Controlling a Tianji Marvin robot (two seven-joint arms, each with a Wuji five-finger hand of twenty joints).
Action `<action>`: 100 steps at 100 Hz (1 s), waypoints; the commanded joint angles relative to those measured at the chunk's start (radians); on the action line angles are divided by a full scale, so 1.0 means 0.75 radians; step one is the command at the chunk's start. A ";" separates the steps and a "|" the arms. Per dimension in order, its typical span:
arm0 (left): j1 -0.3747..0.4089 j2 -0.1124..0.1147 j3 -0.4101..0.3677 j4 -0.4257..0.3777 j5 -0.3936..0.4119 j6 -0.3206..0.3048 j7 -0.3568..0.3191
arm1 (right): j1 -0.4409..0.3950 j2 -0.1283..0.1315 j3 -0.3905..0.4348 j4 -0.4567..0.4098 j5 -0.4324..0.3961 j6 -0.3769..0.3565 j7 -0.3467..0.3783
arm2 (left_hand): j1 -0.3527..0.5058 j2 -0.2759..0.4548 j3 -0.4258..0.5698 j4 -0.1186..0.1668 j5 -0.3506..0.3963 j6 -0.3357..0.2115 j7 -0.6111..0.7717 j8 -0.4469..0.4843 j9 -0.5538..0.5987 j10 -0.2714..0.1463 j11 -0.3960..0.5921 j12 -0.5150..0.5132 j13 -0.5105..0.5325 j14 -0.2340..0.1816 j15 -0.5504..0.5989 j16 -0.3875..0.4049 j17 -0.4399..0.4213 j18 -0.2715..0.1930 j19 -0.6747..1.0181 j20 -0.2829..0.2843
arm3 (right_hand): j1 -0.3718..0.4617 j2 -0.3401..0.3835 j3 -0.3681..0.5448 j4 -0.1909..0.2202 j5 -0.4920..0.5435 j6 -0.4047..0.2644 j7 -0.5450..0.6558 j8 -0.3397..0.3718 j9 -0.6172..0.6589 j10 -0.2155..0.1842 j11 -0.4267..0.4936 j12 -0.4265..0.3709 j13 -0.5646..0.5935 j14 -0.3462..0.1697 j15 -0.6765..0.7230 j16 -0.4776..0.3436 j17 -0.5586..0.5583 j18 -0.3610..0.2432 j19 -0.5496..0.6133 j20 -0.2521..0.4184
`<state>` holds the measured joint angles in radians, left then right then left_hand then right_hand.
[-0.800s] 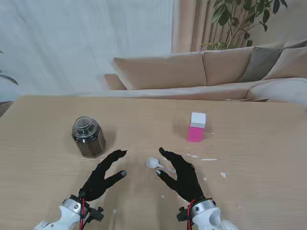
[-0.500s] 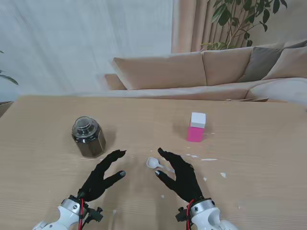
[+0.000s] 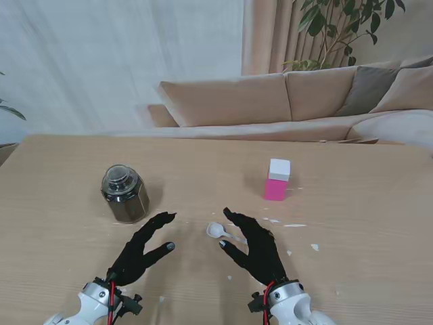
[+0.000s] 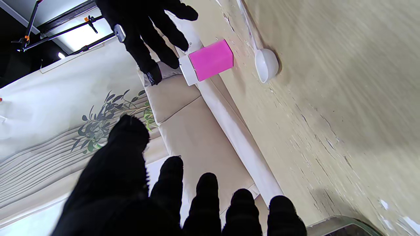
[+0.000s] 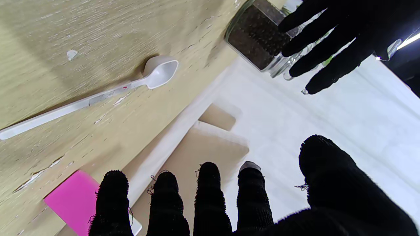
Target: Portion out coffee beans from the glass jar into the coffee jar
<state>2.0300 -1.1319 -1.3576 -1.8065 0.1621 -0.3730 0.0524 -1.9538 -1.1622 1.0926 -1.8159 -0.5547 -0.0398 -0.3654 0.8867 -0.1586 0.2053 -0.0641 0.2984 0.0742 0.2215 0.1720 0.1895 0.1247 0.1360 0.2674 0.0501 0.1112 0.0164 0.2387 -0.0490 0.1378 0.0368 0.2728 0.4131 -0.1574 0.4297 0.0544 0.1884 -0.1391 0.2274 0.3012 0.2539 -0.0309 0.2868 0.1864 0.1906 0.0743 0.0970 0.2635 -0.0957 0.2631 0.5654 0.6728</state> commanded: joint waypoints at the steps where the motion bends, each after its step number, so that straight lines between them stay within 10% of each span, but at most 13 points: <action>1: 0.023 0.001 -0.009 -0.034 -0.012 -0.011 -0.037 | -0.010 -0.007 -0.009 -0.011 -0.006 -0.001 0.006 | 0.008 0.025 0.018 0.029 0.000 -0.006 0.023 0.014 -0.025 -0.031 0.036 0.025 -0.026 -0.034 0.008 0.022 -0.008 0.002 0.006 -0.001 | 0.002 -0.009 0.009 -0.027 -0.004 -0.050 0.026 0.020 0.017 -0.027 0.009 0.004 0.006 -0.040 0.012 -0.004 0.000 -0.036 -0.008 0.020; 47: -0.070 0.044 -0.203 -0.258 0.275 0.151 -0.199 | -0.051 -0.008 -0.012 -0.057 -0.002 -0.002 -0.004 | 0.007 -0.059 0.055 0.032 0.021 0.001 0.007 0.008 -0.014 -0.016 0.072 0.036 -0.029 0.000 0.037 0.130 -0.039 0.040 0.113 0.199 | 0.010 -0.011 0.010 -0.024 0.001 -0.050 0.031 0.019 0.022 -0.026 0.008 0.004 0.010 -0.039 0.013 -0.005 0.004 -0.034 -0.005 0.020; 82: -0.343 0.066 -0.246 -0.190 0.644 0.374 -0.241 | -0.073 -0.012 0.003 -0.071 0.002 -0.021 -0.025 | 0.018 -0.108 0.030 0.040 0.022 0.006 0.029 0.037 -0.021 -0.037 0.056 0.044 -0.027 0.004 0.043 0.186 -0.043 0.048 0.124 0.293 | 0.014 -0.014 0.008 -0.024 0.007 -0.047 0.037 0.018 0.027 -0.026 0.009 0.005 0.015 -0.036 0.015 -0.005 0.007 -0.032 -0.003 0.019; 100: -0.432 0.090 -0.231 -0.130 0.803 0.494 -0.346 | -0.081 -0.013 0.010 -0.078 0.002 -0.024 -0.033 | 0.002 -0.145 0.031 0.041 -0.023 -0.006 0.029 0.093 -0.030 -0.059 0.043 0.083 -0.033 0.028 0.057 0.257 -0.072 0.095 0.188 0.469 | 0.014 -0.015 0.008 -0.024 0.008 -0.048 0.039 0.017 0.027 -0.024 0.009 0.005 0.015 -0.035 0.016 -0.005 0.008 -0.031 -0.002 0.019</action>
<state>1.7138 -1.0725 -1.5310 -1.9154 0.7456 -0.0156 -0.1700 -2.0044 -1.1672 1.1005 -1.8657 -0.5545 -0.0542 -0.3992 0.8749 -0.2383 0.2407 -0.0559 0.3024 0.0835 0.2345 0.2285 0.1899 0.1198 0.1862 0.3179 0.0501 0.1236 0.0562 0.4086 -0.0831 0.1882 0.1736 0.5930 0.4139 -0.1575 0.4297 0.0544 0.1923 -0.1391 0.2423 0.3014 0.2541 -0.0309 0.2868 0.1866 0.1911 0.0743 0.0983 0.2635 -0.0939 0.2631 0.5654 0.6730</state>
